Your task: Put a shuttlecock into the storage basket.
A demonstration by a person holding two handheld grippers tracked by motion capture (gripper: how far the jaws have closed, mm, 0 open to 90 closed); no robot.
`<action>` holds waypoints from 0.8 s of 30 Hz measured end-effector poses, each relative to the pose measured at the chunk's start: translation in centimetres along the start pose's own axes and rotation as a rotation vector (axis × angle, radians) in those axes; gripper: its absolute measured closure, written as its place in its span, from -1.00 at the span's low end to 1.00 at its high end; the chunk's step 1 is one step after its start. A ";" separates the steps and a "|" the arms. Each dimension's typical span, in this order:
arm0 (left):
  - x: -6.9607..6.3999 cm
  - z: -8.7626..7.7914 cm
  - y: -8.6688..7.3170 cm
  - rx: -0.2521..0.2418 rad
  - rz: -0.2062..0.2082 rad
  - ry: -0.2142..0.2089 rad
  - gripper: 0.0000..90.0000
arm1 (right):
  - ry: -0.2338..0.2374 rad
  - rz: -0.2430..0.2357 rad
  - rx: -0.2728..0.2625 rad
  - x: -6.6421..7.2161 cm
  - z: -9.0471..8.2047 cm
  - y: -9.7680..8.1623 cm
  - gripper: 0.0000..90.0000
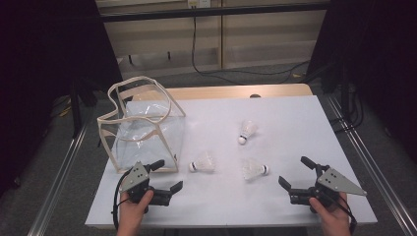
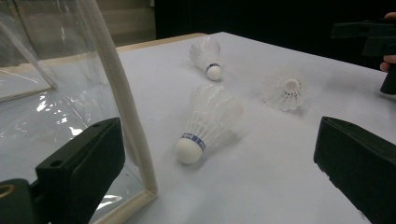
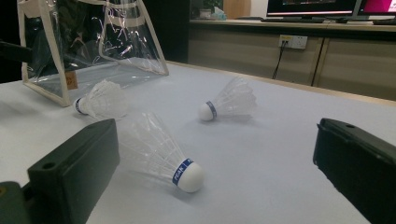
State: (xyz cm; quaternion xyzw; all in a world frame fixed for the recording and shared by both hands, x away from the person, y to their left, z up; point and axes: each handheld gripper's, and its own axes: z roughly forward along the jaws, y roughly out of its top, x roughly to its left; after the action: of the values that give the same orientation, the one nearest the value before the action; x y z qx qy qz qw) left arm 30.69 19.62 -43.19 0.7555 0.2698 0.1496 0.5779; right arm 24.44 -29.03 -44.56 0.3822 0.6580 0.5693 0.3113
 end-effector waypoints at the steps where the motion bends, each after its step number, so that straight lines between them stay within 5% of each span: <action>1: -0.1 0.1 0.0 0.002 -0.001 -0.005 -0.95 | 0.000 -0.001 0.001 0.0 0.0 0.0 -0.99; 24: -1.1 1.7 0.4 0.047 0.008 -0.052 -0.95 | 0.007 0.001 -0.003 0.0 0.0 0.0 -0.99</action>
State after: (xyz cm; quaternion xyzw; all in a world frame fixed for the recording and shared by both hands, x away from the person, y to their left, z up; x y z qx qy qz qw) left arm 30.80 17.51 -43.25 0.7736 0.2550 0.1261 0.5663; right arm 24.45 -29.06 -44.54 0.3799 0.6583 0.5716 0.3092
